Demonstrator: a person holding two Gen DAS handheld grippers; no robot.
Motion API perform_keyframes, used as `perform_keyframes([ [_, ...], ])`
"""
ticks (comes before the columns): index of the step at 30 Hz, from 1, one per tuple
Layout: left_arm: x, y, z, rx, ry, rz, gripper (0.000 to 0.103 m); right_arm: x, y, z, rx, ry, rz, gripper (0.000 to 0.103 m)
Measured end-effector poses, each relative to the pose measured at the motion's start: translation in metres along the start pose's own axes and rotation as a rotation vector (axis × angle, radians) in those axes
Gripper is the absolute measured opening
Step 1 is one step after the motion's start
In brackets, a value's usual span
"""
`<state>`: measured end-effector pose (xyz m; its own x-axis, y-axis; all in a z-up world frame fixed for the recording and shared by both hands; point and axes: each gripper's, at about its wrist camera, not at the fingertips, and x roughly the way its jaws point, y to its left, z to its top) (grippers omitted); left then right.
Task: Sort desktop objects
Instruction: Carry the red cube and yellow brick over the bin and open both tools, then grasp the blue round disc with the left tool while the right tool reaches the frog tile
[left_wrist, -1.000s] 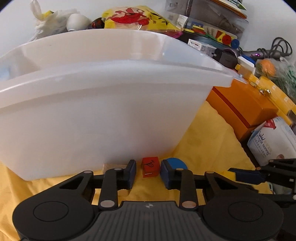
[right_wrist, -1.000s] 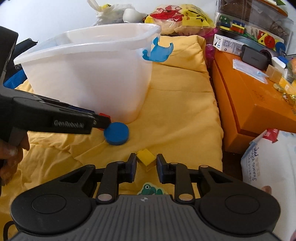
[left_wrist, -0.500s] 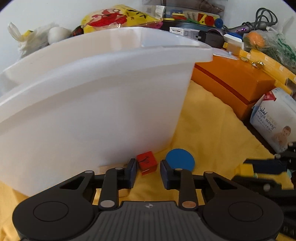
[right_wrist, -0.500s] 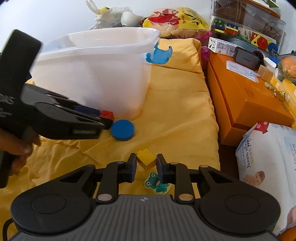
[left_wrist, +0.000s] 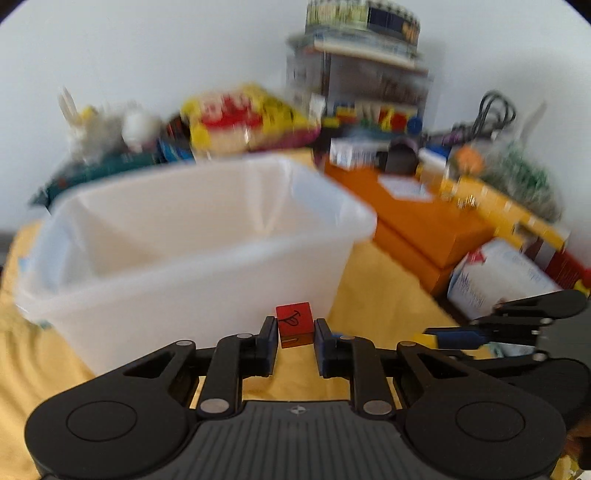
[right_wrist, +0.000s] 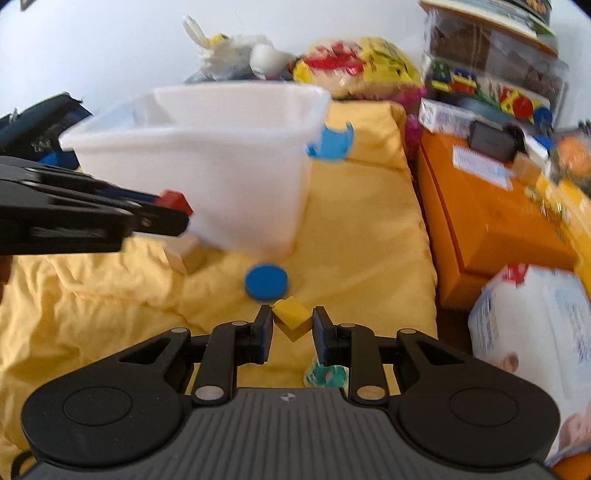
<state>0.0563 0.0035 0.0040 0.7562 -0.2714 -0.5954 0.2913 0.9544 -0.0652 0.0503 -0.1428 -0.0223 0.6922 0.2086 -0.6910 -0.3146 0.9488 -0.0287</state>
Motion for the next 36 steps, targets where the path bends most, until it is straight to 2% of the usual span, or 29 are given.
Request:
perform_keyframes([
  [6,-0.040,0.017,0.028,0.020,-0.122,0.079,0.024,-0.016,0.016,0.033,-0.038,-0.105,0.036,0.026],
  [12,-0.044,0.045,0.059,0.036,-0.199,0.179,0.024,-0.027,0.036,0.091,-0.110,-0.252,0.051,0.026],
  [16,-0.027,0.063,0.073,0.071,-0.206,0.253,0.024,-0.017,0.049,0.119,-0.132,-0.289,0.040,0.027],
  [20,0.000,0.077,0.078,0.079,-0.155,0.315,0.025,0.005,0.056,0.134,-0.129,-0.284,0.023,0.028],
  [21,0.007,0.080,0.077,0.063,-0.142,0.313,0.028,0.013,0.057,0.134,-0.128,-0.286,0.008,0.030],
  [22,0.011,0.082,0.076,0.049,-0.122,0.305,0.031,0.022,0.059,0.133,-0.133,-0.267,-0.016,0.041],
  [24,0.014,0.085,0.071,0.007,-0.089,0.275,0.036,0.034,0.057,0.126,-0.124,-0.226,-0.019,0.040],
  [26,0.007,0.081,0.063,0.001,-0.098,0.270,0.040,0.032,0.052,0.118,-0.079,-0.215,0.016,0.040],
  [28,-0.002,0.075,0.058,0.007,-0.120,0.266,0.048,0.025,0.050,0.111,-0.060,-0.227,0.026,0.041],
  [32,-0.025,0.057,0.048,0.016,-0.156,0.224,0.052,0.003,0.045,0.100,-0.032,-0.248,0.046,0.042],
  [34,-0.034,0.046,0.038,0.031,-0.166,0.181,0.063,-0.010,0.045,0.091,-0.028,-0.259,0.052,0.045],
  [36,-0.038,0.038,0.025,0.017,-0.147,0.152,0.063,-0.020,0.044,0.081,-0.020,-0.262,0.053,0.049],
])
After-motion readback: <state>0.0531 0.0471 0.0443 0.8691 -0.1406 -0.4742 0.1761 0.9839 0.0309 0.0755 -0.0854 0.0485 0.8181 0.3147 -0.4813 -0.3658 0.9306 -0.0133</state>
